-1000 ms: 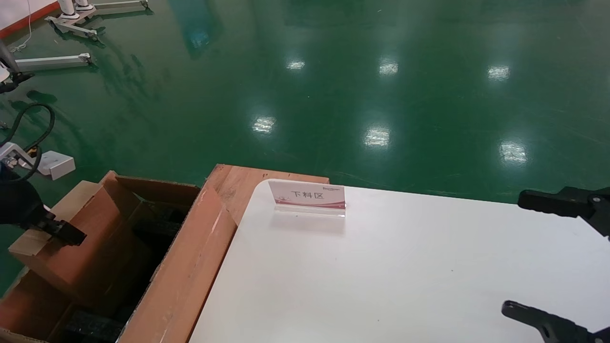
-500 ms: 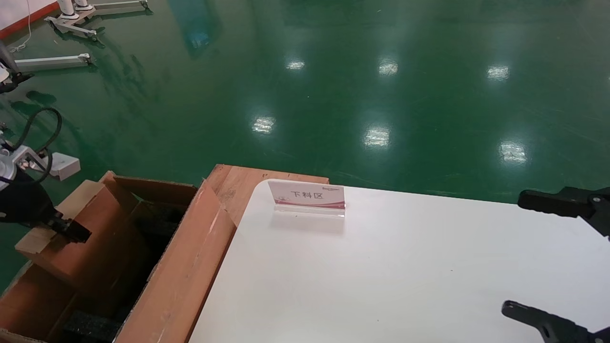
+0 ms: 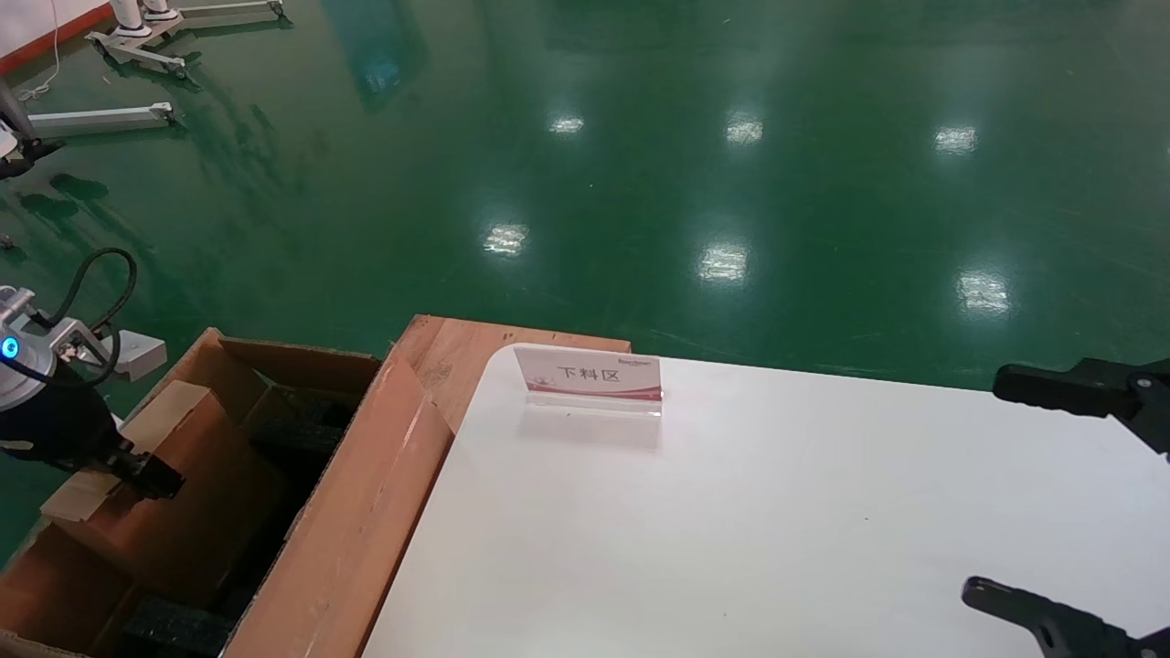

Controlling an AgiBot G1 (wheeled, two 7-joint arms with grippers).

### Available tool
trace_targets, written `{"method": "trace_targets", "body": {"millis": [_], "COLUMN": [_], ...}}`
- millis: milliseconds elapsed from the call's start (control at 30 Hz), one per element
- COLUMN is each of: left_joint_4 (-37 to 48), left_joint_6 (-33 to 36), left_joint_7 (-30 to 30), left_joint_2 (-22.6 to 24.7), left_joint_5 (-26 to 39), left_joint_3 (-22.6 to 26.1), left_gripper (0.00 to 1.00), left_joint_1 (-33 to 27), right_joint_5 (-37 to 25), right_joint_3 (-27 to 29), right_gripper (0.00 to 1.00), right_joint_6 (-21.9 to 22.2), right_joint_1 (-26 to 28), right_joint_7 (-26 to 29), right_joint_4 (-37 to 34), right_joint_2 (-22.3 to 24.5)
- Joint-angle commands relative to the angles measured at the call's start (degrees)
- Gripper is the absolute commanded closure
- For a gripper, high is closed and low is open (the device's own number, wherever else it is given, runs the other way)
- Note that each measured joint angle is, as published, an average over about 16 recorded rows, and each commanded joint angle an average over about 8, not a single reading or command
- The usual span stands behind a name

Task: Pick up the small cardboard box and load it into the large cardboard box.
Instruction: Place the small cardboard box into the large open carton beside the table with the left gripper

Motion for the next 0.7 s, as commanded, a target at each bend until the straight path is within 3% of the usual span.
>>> {"method": "trace_targets", "body": {"millis": [33,700], "left_joint_4": [0.59,-0.16], "left_joint_6": [-0.03,0.05], "left_joint_7": [0.37,-0.15], "left_joint_2": [0.14,-0.06], "left_joint_5": [-0.44,0.13], "left_joint_3": [-0.23,0.04], "left_gripper": [0.00,0.00], "left_joint_1": [0.63,-0.22], "right_joint_5": [0.00,0.01], "right_joint_3": [-0.01,0.00], "right_gripper": [0.00,0.00], "right_joint_6": [0.01,0.01], "right_joint_1": [0.00,0.00], "right_joint_7": [-0.01,0.01], "right_joint_4": [-0.01,-0.01], "right_joint_2": [0.00,0.00]}}
